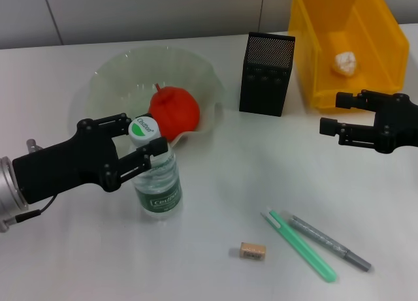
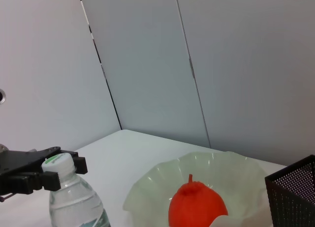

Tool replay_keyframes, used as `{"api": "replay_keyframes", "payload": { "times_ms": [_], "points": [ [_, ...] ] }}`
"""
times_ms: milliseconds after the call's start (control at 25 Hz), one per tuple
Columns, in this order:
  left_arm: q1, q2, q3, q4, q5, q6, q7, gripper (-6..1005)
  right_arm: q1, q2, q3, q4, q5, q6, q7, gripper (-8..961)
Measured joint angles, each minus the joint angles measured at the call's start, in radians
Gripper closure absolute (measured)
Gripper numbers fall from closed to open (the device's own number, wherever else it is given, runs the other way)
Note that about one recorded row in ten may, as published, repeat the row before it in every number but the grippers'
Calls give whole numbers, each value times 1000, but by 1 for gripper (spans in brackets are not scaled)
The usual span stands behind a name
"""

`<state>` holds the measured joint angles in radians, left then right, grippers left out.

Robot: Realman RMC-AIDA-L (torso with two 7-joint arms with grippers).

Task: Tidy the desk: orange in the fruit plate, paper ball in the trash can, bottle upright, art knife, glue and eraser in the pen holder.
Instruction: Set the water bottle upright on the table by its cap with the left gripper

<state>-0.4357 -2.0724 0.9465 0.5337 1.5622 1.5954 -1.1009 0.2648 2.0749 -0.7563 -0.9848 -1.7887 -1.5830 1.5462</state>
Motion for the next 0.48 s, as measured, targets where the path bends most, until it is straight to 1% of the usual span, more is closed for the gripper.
{"api": "replay_keyframes", "payload": {
  "times_ms": [480],
  "points": [
    [14,3,2,-1,-22,3,18,506,12,1,0,12,-1,0,0,186]
  ]
}}
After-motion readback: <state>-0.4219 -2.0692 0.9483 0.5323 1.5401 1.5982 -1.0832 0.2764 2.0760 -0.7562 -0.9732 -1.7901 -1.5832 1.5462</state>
